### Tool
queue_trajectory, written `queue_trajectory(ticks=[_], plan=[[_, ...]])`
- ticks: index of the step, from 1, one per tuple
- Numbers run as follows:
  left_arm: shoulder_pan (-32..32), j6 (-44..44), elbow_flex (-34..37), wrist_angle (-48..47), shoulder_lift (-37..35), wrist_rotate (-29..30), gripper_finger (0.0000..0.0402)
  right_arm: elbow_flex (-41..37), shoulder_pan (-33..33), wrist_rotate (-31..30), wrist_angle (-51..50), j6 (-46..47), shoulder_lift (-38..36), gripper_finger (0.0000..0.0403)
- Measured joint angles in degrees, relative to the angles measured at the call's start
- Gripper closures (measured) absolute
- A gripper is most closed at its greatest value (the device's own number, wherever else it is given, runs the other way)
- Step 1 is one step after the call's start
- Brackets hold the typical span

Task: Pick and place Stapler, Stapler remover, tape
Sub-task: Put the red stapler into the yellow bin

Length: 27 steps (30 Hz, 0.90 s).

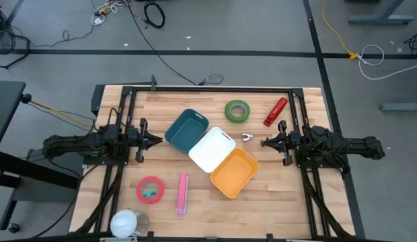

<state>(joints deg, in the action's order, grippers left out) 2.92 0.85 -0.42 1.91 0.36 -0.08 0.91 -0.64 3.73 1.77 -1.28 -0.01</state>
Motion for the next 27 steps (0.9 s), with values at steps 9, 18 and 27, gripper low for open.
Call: queue_trajectory(ticks=[9, 18, 27], plan=[[0.0, 0.0, 0.0, 0.0, 0.0, 0.0, 0.0365, 0.0, 0.0, 0.2, 6.8, 2.5, 0.0, 0.0378], [0.0, 0.0, 0.0, 0.0, 0.0, 0.0, 0.0365, 0.0, 0.0, -1.7, 16.4, 3.9, 0.0, 0.0378], [0.0, 0.0, 0.0, 0.0, 0.0, 0.0, 0.0365, 3.0, 0.0, -1.8, 18.1, 3.9, 0.0, 0.0378]])
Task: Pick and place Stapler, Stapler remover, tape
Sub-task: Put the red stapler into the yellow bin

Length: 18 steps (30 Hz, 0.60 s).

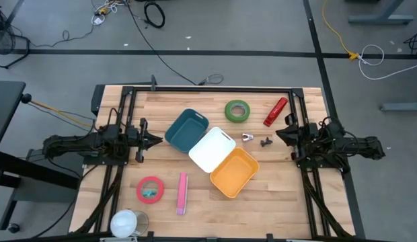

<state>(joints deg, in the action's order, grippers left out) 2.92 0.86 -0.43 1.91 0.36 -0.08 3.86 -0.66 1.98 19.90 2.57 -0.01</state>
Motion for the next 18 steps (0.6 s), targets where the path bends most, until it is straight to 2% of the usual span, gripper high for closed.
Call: queue_trajectory(ticks=[10, 18], plan=[[0.0, 0.0, 0.0, 0.0, 0.0, 0.0, 0.0365, 9.8, 0.0, -6.5, -3.5, 0.0, 0.4, 0.0378], [0.0, 0.0, 0.0, 0.0, 0.0, 0.0, 0.0365, 20.7, 0.0, -10.0, -9.4, 0.0, 4.9, 0.0378]])
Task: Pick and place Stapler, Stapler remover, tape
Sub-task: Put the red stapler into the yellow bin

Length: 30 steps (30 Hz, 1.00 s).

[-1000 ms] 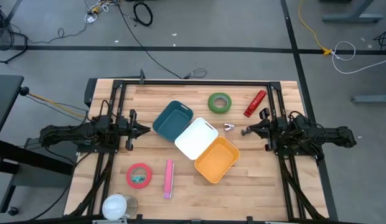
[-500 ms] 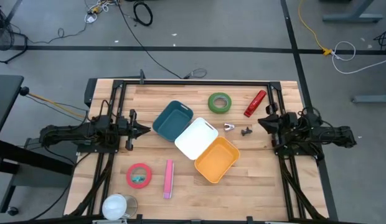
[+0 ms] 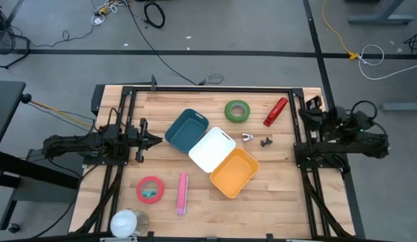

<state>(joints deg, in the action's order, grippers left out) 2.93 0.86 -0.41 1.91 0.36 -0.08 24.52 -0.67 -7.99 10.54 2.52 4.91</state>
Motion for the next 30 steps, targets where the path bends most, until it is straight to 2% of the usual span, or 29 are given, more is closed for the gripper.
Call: queue_trajectory(ticks=[20, 30], plan=[[0.0, 0.0, 0.0, 0.0, 0.0, 0.0, 0.0365, 22.4, 0.0, -0.6, -3.9, 0.0, 16.4, 0.0378], [0.0, 0.0, 0.0, 0.0, 0.0, 0.0, 0.0365, 25.7, 0.0, -0.6, -6.3, -0.1, 19.5, 0.0378]])
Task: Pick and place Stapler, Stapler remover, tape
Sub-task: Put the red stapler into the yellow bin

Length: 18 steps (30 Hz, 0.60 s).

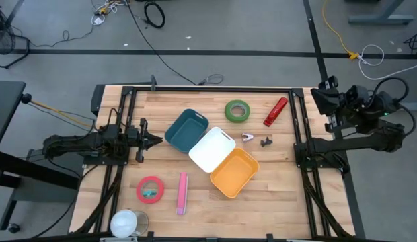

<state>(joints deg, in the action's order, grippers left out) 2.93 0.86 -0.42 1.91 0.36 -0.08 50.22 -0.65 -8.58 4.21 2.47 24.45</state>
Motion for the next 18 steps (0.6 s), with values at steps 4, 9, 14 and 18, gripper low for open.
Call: queue_trajectory(ticks=[4, 9, 14, 18], plan=[[0.0, 0.0, 0.0, 0.0, 0.0, 0.0, 0.0365, 0.0, 0.0, 0.0, -2.1, 0.0, 0.0, 0.0378], [0.0, 0.0, 0.0, 0.0, 0.0, 0.0, 0.0365, 0.0, 0.0, 0.0, -3.6, 0.0, 0.0, 0.0378], [0.0, 0.0, 0.0, 0.0, 0.0, 0.0, 0.0365, 0.0, 0.0, 0.0, -5.6, 0.0, 0.0, 0.0378], [0.0, 0.0, 0.0, 0.0, 0.0, 0.0, 0.0365, 0.0, 0.0, 0.0, -7.0, 0.0, 0.0, 0.0378]])
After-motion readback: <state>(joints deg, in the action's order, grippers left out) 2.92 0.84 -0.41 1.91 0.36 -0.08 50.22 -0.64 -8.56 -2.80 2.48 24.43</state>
